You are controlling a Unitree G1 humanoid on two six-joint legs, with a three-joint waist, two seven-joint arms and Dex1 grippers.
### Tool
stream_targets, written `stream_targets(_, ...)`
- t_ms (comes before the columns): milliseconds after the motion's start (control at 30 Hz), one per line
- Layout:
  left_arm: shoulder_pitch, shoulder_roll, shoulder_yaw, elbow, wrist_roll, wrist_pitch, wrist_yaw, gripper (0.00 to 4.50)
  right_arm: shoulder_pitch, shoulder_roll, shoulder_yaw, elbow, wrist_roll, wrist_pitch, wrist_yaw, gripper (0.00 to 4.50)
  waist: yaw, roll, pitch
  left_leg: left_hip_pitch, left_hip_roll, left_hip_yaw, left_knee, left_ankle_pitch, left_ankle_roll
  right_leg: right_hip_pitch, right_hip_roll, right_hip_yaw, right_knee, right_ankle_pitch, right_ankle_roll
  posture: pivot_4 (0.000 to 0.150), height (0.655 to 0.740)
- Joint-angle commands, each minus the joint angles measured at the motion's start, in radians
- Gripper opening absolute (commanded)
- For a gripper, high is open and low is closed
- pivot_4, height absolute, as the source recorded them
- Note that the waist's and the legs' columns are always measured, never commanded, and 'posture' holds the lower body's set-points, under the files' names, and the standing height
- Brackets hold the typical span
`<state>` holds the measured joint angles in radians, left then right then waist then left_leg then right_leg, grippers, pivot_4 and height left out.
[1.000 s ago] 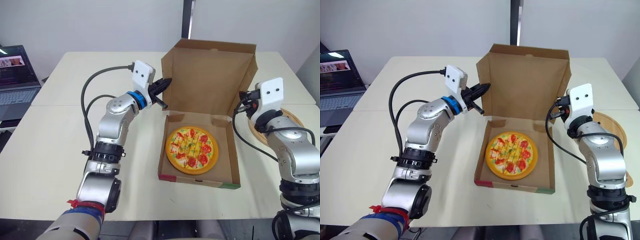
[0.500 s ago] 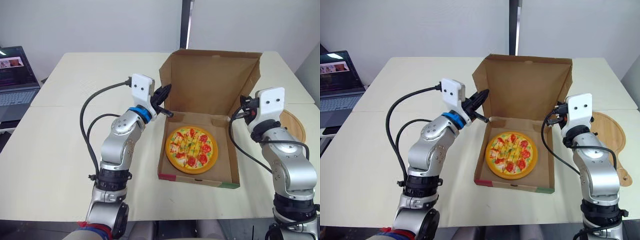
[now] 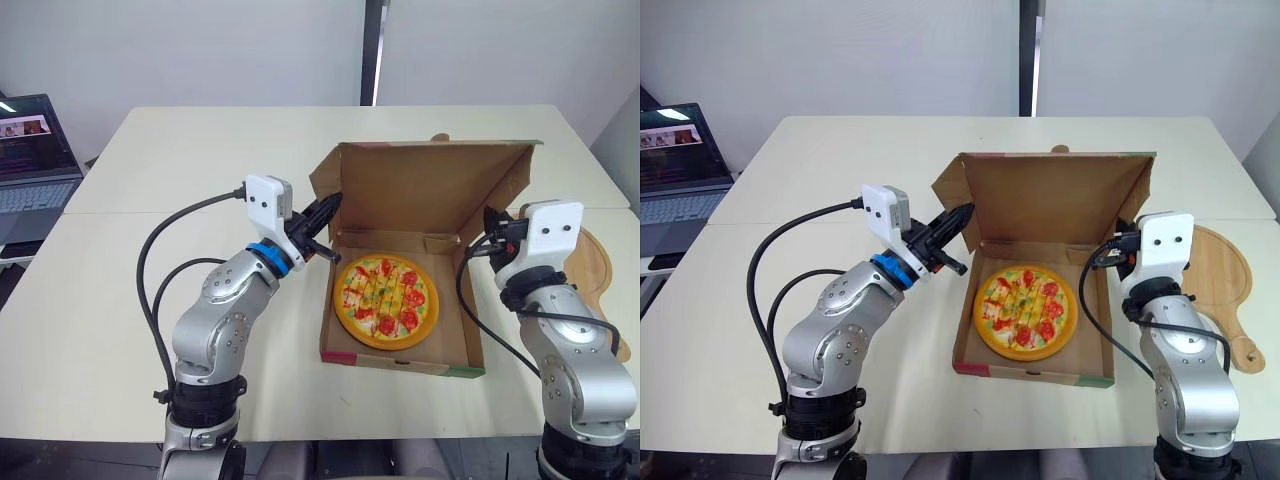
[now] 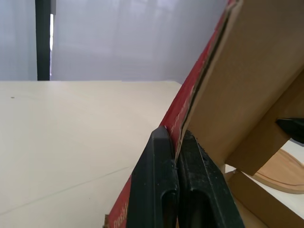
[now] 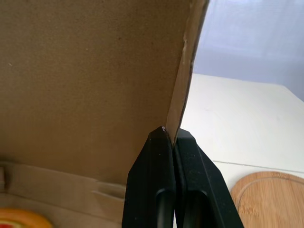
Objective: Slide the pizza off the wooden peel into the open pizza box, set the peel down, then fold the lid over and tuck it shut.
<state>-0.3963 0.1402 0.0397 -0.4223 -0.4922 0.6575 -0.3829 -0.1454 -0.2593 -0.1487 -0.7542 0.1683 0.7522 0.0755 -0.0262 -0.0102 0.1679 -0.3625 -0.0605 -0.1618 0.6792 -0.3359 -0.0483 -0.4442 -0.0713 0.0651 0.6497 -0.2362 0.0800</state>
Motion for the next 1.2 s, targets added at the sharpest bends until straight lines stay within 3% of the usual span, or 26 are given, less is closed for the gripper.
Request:
stream_targets(33,0.008,0.002,-0.013,-0.047,-0.065,0.027,-0.019,0.00,0.016,0.009,0.040,-0.084,0.003,-0.012,0.002,0.04,-0.001,0.000,-0.001,0.000,0.000,0.000,0.000,0.000,0.000,0.000,0.000,0.000,0.000,0.000,0.000,0.150,0.7341)
stream_targets(400,0.035,0.036,0.020,-0.065,-0.211,0.104,-0.037,0.00,0.082,0.031,0.091,-0.131,0.001,-0.032,0.002,0.04,-0.002,0.001,-0.006,0.001,0.000,0.000,0.000,0.000,0.000,0.001,0.000,0.000,0.000,0.000,0.000,0.150,0.7341)
stream_targets(767,-0.013,0.040,0.029,-0.067,-0.304,0.165,-0.017,0.00,0.046,0.018,0.058,-0.144,0.018,-0.015,0.028,0.04,-0.001,0.001,-0.006,0.002,0.000,0.000,0.000,0.000,0.000,0.002,0.000,0.000,0.000,0.000,0.000,0.150,0.7341)
stream_targets(1067,-0.115,0.089,0.006,0.006,-0.242,0.183,-0.006,0.00,0.036,0.010,0.061,-0.118,0.008,-0.017,0.030,0.04,-0.001,0.001,-0.006,0.003,0.000,0.000,0.000,0.000,0.000,0.002,0.000,0.000,0.000,0.000,0.000,0.150,0.7341)
stream_targets(1200,-0.120,0.065,0.018,0.006,-0.285,0.220,0.007,0.00,0.031,0.015,0.073,-0.114,0.001,-0.015,0.023,0.04,-0.001,0.001,-0.006,0.002,0.000,0.000,0.000,0.000,0.000,0.002,0.000,0.000,0.000,0.000,0.000,0.150,0.7341)
